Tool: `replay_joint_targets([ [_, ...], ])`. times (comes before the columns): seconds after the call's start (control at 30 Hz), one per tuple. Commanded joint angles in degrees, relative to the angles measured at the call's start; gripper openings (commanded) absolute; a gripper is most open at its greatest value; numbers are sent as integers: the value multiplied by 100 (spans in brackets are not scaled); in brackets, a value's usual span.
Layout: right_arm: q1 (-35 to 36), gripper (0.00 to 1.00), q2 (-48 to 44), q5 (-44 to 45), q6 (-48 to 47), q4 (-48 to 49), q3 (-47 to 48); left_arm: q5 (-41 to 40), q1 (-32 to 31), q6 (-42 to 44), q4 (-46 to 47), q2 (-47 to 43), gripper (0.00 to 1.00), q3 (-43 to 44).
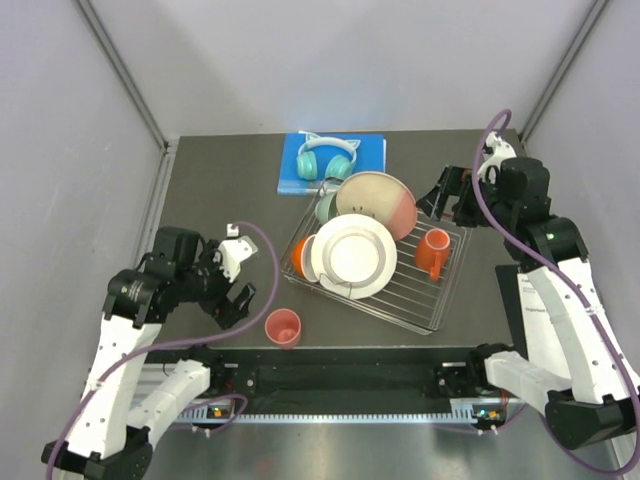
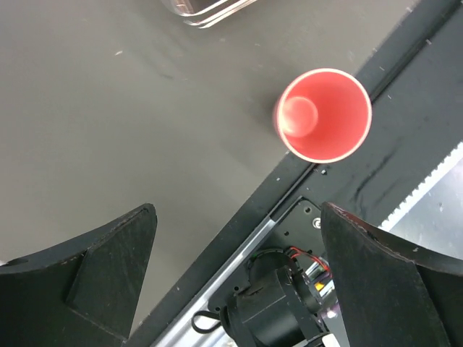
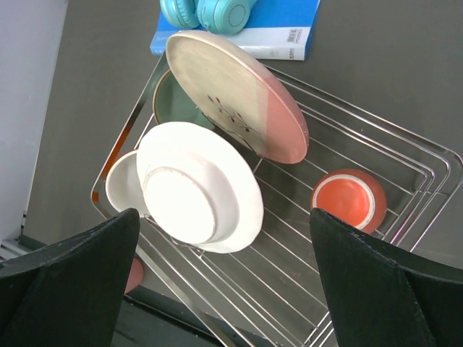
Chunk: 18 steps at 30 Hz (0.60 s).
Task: Load the mixed dishes into the dish rack
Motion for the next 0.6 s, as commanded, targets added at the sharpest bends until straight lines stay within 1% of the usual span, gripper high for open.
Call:
replay_joint_targets([
  [0.0,63,100,-98,72,11,123,-13,653,15,756,-866,162,99,227],
  [0.13,63,100,-115,107,11,71,-66,742,15,1222,-1096,338,99,349],
  [0.3,72,100,-150,142,28,62,-127,329,-3,1557,-1096,435,99,560],
  [0.37,72,100,-168,151,37,71,-127,49,-3,1208,-895,531,99,613],
  [0.4,72,100,-168,151,37,71,-127,-170,-12,562,-772,575,99,648],
  [0.43,72,100,-185,160,37,45,-110,-373,-3,277,-562,628,99,718],
  [0.47,72,100,-186,160,46,44,-101,-644,-3,48,-560,820,99,771],
  [0.5,72,100,-194,168,46,53,-118,-821,-3,-111,-638,944,99,841],
  [0.53,72,100,-203,160,55,53,-118,-797,-3,-139,-743,1110,99,972],
  [0.57,72,100,-203,151,63,53,-101,-718,-3,-156,-1092,1512,99,1052],
])
